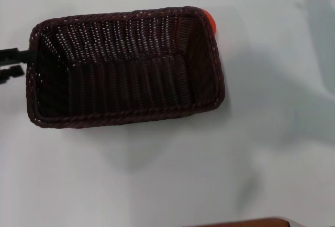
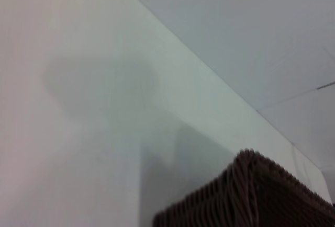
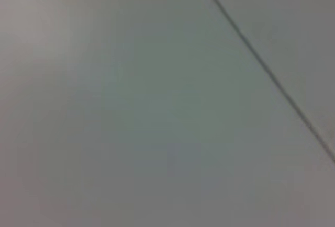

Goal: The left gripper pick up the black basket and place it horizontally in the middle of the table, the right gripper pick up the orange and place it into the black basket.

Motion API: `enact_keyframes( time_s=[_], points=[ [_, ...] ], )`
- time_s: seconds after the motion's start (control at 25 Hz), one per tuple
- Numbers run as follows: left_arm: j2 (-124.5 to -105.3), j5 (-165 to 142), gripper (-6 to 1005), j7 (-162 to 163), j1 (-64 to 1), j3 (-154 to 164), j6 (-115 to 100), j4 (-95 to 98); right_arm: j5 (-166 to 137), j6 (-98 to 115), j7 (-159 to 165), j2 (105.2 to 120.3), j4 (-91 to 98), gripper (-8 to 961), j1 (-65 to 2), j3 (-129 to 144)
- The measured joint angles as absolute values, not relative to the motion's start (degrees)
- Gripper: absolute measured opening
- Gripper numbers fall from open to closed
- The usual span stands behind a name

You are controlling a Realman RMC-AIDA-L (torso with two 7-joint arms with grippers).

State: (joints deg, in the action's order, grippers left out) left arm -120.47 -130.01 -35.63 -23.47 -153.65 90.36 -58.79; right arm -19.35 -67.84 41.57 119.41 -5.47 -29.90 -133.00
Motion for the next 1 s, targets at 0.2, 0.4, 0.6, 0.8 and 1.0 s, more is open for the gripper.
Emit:
enact_keyframes(
  time_s=[0.2, 0.4, 0.6, 0.8, 1.0],
  points=[
    [-119.03, -125.1, 551, -46.1, -23.2, -159.3, 90.6, -58.8, -24.3, -64.5, 47.3, 117.34, -11.2, 802, -28.8, -122.9],
    [-120.71, -111.7, 584, -64.7, -21.4, -162.9, 90.6, -57.3, -43.8, -52.3, 69.8, 112.19, -21.9, 804, -28.8, -114.3],
    [-123.82, -97.0, 618, -84.9, -19.3, -164.2, 90.3, -52.1, -72.5, -51.9, 98.5, 105.98, -29.2, 806, -32.8, -111.9],
    [-123.64, -92.2, 652, -91.6, -19.5, -163.9, 90.6, -45.2, -99.9, -58.3, 128.7, 102.55, -37.3, 808, -37.7, -113.6],
    [-123.74, -91.7, 755, -92.3, -19.7, -163.9, 90.7, -44.3, -115.1, -63.5, 140.3, 103.10, -39.8, 810, -43.1, -117.8]
  ],
)
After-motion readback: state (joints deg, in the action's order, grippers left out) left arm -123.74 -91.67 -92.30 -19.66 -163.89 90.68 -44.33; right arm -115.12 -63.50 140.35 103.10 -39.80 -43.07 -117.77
